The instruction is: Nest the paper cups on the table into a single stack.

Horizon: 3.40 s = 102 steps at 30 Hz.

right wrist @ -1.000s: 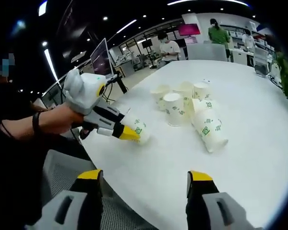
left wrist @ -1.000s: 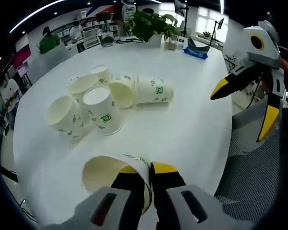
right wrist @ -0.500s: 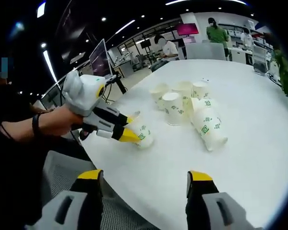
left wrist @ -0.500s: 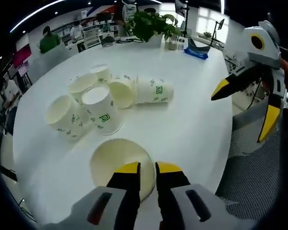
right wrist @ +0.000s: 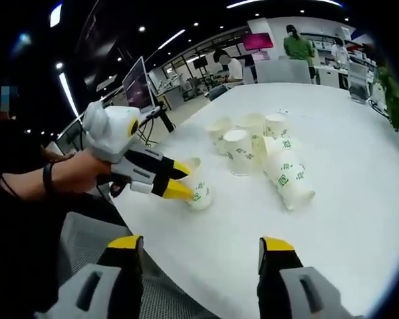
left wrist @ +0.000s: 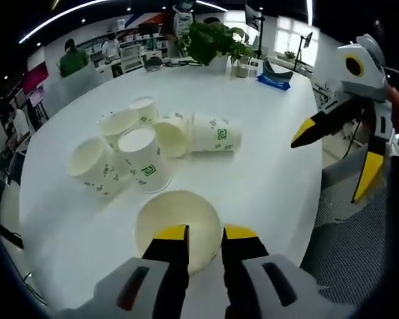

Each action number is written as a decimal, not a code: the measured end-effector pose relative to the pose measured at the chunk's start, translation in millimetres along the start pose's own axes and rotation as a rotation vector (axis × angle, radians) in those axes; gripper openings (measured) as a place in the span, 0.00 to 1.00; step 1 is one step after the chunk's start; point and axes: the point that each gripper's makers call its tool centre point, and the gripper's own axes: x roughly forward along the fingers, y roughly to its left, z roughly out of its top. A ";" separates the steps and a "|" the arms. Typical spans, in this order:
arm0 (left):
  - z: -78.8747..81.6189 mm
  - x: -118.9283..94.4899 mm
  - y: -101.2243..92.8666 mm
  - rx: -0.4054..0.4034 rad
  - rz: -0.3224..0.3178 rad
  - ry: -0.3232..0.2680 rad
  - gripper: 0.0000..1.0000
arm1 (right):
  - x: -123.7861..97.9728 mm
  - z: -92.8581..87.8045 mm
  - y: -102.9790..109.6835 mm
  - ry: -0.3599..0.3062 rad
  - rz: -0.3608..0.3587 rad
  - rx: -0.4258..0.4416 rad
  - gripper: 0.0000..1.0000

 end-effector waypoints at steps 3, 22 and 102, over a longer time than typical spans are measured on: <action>2.9 -4.1 -0.3 -0.007 0.004 -0.022 0.18 | 0.6 1.4 1.5 -0.003 0.002 0.000 0.71; 15.2 -16.2 3.5 -0.009 0.027 -0.116 0.29 | 3.5 5.1 2.9 -0.011 0.014 0.007 0.70; -24.9 -97.9 -17.3 -0.227 0.142 -0.285 0.63 | 89.1 109.5 -35.8 -0.005 -0.040 -0.057 0.70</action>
